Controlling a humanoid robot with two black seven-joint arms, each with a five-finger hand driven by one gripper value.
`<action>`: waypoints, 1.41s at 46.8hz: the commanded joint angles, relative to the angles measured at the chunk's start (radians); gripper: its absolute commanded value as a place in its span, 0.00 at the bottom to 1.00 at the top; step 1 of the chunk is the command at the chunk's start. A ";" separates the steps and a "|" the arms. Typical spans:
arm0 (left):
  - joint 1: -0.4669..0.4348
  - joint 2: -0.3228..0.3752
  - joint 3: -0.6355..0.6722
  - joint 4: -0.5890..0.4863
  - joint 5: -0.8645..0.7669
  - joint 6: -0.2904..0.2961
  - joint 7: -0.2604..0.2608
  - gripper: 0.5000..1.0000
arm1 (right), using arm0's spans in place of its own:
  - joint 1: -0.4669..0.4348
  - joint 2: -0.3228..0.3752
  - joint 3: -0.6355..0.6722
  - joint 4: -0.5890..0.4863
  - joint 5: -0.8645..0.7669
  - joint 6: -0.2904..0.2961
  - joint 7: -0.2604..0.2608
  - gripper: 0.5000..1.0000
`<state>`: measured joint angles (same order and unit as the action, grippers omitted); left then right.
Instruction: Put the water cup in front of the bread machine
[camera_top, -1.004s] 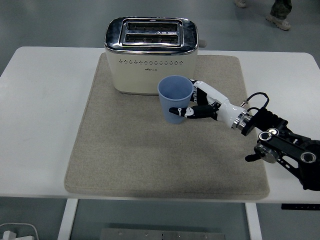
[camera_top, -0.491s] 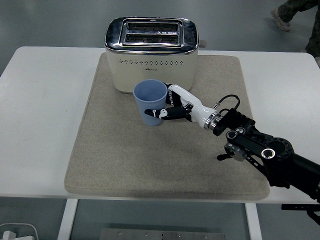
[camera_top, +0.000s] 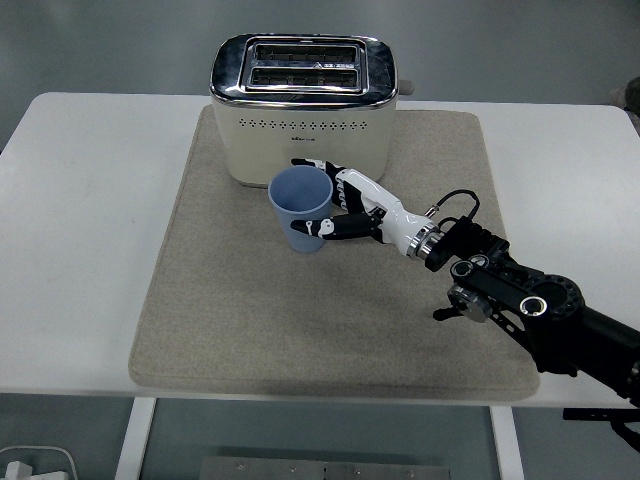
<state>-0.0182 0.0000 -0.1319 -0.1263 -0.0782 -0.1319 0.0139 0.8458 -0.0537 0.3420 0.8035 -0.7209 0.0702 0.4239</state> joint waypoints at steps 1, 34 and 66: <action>0.000 0.000 0.000 -0.001 0.000 0.000 0.000 1.00 | -0.001 -0.006 0.000 0.002 0.000 0.002 0.001 0.89; 0.000 0.000 0.000 0.001 0.000 0.000 0.000 1.00 | -0.024 -0.290 0.018 0.166 0.011 0.098 0.006 0.89; 0.000 0.000 0.000 0.001 0.000 0.000 0.000 1.00 | -0.013 -0.445 0.086 -0.191 0.428 0.099 -0.094 0.88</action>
<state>-0.0181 0.0000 -0.1319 -0.1262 -0.0782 -0.1319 0.0137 0.8230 -0.5031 0.4278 0.6207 -0.3426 0.1910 0.3732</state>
